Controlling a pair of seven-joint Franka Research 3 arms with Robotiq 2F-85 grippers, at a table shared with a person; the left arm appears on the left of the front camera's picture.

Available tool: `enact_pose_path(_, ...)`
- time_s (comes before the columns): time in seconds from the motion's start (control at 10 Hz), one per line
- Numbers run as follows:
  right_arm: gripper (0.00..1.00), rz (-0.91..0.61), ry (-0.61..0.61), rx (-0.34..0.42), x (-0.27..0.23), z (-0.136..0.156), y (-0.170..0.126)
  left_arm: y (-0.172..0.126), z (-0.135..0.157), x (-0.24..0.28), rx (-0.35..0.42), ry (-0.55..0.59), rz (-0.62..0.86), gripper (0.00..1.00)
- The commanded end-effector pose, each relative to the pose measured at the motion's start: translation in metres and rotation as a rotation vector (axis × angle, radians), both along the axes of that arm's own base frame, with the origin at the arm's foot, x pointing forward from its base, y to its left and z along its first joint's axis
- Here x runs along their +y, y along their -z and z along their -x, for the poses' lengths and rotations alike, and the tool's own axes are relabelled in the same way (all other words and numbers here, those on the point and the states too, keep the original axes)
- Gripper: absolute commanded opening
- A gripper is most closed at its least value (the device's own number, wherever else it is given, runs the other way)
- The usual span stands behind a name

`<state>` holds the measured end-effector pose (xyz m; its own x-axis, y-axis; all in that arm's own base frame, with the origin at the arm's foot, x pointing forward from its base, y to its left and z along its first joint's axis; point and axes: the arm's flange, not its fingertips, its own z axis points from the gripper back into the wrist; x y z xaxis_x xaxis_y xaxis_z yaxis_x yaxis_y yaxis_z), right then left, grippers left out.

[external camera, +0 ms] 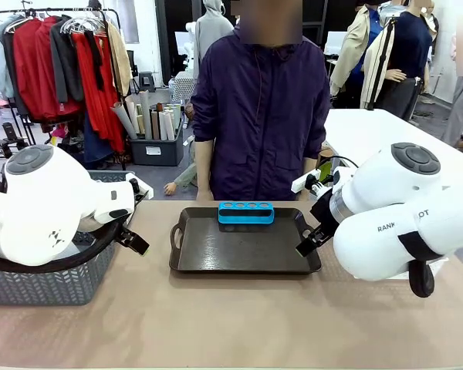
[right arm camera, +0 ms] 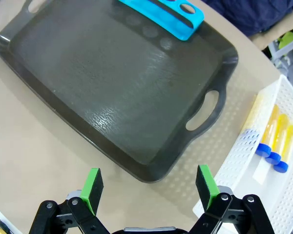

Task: Prepare the laboratory tools.
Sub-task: Pick up one Large Measuring Cup and place it on the Handle tray.

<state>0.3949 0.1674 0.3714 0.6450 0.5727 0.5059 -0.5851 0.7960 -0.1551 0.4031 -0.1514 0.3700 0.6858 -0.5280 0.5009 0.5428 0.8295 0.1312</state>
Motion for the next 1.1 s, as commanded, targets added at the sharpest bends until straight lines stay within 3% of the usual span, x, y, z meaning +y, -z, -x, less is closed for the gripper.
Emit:
enact_pose_path(0.0, 1.0, -0.03, -0.018, 0.022, 0.009, 0.005, -0.004, 0.0, 0.0, 0.0, 0.0, 0.0, 0.0, 1.0)
enact_pose_path(0.4, 1.0, -0.054, -0.091, 0.081, 0.032, 0.016, -0.027, -0.014, 0.026, -0.01, -0.083, 0.139, -0.013, 1.0)
enact_pose_path(0.7, 1.0, -0.042, -0.139, 0.096, 0.044, 0.018, -0.065, -0.051, 0.059, 0.021, -0.188, 0.269, -0.005, 1.0)
enact_pose_path(0.9, 1.0, -0.065, -0.157, 0.104, 0.038, 0.01, -0.087, -0.066, 0.073, 0.039, -0.25, 0.305, -0.025, 1.0)
enact_pose_path(1.0, 1.0, -0.069, -0.156, 0.091, 0.035, 0.009, -0.092, -0.069, 0.076, 0.045, -0.24, 0.287, -0.027, 1.0)
